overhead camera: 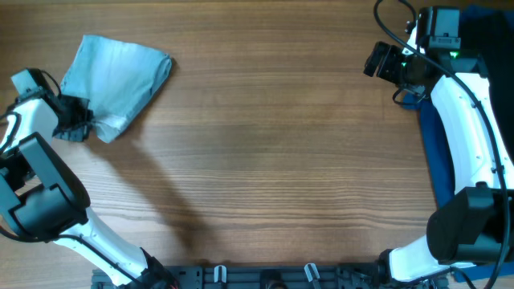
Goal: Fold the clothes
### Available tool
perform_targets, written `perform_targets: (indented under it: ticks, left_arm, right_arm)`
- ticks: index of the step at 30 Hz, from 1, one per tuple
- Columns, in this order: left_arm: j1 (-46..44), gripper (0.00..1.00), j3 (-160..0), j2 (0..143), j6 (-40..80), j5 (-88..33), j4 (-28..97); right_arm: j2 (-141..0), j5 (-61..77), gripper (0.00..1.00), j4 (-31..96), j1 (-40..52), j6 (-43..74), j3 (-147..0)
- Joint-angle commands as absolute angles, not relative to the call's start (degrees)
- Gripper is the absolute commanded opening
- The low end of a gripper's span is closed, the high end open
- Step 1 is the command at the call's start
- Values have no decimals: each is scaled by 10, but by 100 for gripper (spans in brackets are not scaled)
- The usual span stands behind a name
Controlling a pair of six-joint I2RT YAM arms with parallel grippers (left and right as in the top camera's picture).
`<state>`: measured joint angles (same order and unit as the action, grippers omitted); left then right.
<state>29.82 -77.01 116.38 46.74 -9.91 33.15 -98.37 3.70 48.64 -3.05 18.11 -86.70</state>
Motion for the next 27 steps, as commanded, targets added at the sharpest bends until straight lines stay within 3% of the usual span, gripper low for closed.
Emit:
perform_targets:
  ticks: [1,11,12,13,14,15,17,20,27]
  left_arm:
    - [293,4,-736,1168,504,-104,351]
    - [265,5,-737,1168,447,-210,380]
    - [264,10,-737,1167,434,-210,378]
    - [264,26,-738,1167,421,-209,377]
    - [266,54,-742,1166,409,-208,379]
    - [268,68,-745,1164,402,-208,381]
    - [272,87,-756,1155,385,-208,393]
    - [273,91,-772,1127,377,-202,418]
    - [267,84,-791,998,327,-149,485]
  right_arm:
    - [-983,26,99,485,-28,180,-865]
    - [-983,25,100,485,-28,180,-865]
    - [-983,25,100,485,-28,180,-865]
    - [-983,25,99,485,-28,180,-865]
    - [-983,25,100,485,-28,180,-865]
    - [-983,25,100,485,-28,180,-865]
    - [-983,25,100,485,-28,180,-865]
    - [-983,26,99,485,-28,180,-865]
    - [-983,25,100,485,-28,180,-865]
